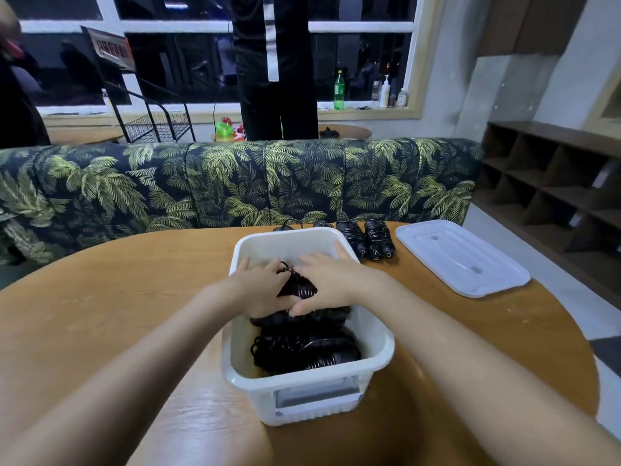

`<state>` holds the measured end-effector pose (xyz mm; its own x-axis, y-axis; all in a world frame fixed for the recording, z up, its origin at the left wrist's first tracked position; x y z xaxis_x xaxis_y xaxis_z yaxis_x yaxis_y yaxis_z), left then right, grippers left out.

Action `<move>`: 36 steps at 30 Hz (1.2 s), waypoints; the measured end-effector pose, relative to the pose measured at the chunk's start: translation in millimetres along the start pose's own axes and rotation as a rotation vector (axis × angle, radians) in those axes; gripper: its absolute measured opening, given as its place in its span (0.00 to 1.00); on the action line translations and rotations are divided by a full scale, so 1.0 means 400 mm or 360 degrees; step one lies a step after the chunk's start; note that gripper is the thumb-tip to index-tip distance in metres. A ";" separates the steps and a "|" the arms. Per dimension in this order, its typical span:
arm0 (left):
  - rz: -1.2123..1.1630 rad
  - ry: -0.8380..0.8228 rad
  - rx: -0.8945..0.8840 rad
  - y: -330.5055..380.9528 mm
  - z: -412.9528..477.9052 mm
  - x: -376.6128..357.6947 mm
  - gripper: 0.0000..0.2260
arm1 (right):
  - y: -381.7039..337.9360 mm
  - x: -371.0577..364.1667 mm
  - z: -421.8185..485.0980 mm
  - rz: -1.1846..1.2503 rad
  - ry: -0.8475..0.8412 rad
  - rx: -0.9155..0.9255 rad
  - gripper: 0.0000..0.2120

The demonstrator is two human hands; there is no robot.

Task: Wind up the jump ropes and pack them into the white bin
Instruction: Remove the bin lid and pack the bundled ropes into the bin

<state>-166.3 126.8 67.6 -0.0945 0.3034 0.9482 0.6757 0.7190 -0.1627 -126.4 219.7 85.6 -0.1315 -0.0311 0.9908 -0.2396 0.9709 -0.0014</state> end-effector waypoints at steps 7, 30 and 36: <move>-0.0430 0.0753 0.0007 -0.037 0.016 0.122 0.18 | 0.306 0.118 -0.025 0.0753 0.1163 -0.0570 0.11; -0.0893 0.0745 0.0124 -0.114 0.084 0.101 0.18 | 0.568 -0.141 -0.019 0.2935 0.1388 -0.1079 0.18; -0.1326 0.0787 0.0003 -0.177 -0.049 0.145 0.12 | 0.237 0.119 -0.170 0.2297 0.0776 0.0092 0.27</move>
<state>-205.3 81.2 139.4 -0.2236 -0.6010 0.7674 0.5299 0.5858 0.6132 -89.9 326.3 142.0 0.0387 0.9957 0.0844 -0.2260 0.0910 -0.9699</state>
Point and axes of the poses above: each hand's wrist, its own z-axis towards the middle knuckle, its own x-axis out of the back of the hand, y = z × x, the point moved 7 cm from there along z, towards the middle knuckle, and after that the axes turned 4 degrees about x, right-handed, at the moved point
